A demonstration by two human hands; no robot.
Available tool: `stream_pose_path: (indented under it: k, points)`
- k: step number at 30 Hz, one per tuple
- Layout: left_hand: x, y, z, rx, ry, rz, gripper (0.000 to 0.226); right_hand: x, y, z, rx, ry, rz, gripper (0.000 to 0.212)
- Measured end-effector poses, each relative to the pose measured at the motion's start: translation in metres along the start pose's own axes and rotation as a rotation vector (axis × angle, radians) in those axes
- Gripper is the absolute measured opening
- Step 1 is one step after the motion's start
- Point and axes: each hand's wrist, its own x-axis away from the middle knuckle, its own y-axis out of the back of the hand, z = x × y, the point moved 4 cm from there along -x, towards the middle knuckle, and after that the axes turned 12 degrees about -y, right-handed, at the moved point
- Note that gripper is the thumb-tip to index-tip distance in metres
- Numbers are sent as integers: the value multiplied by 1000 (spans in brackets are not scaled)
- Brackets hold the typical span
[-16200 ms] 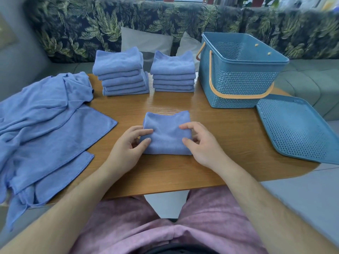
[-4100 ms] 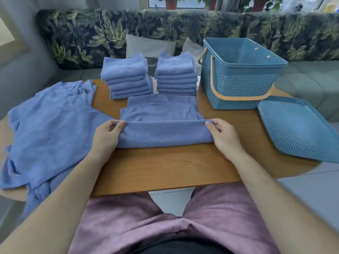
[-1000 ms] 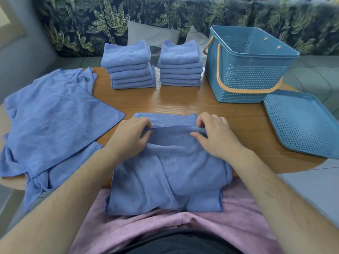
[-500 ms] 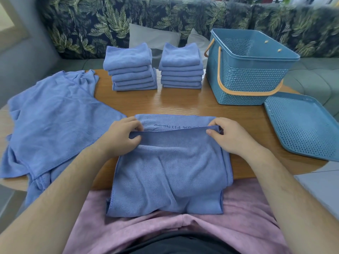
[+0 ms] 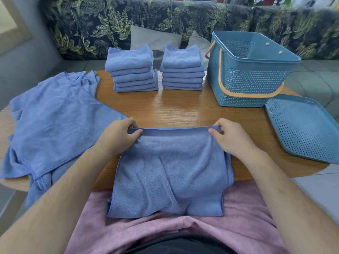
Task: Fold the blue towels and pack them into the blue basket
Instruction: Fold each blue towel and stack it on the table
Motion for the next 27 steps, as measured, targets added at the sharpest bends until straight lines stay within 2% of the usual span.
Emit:
stream_pose_path:
  k: [4, 7, 11, 14, 19, 22, 27]
  points:
    - [0, -2, 0, 24, -65, 44, 9, -1, -4, -1, 32, 7, -77, 14]
    - [-1, -1, 6, 26, -30, 58, 9, -2, -5, -2, 57, 21, -97, 12]
    - [-1, -2, 7, 12, 1, 32, 7, -4, -2, -2, 53, -1, -136, 10]
    - [-3, -5, 6, -16, 3, 20, 17, -4, -3, 0, 83, 8, -135, 7]
    - [-4, -9, 7, -43, -19, 17, 7, -3, -14, 0, 133, 15, -86, 13]
    - [-3, -8, 4, -97, -74, -56, 7, -1, -15, 1, 182, 43, -139, 13]
    - [-1, 1, -5, 173, 26, -196, 4, 1, 7, 5, -152, 63, -183, 6]
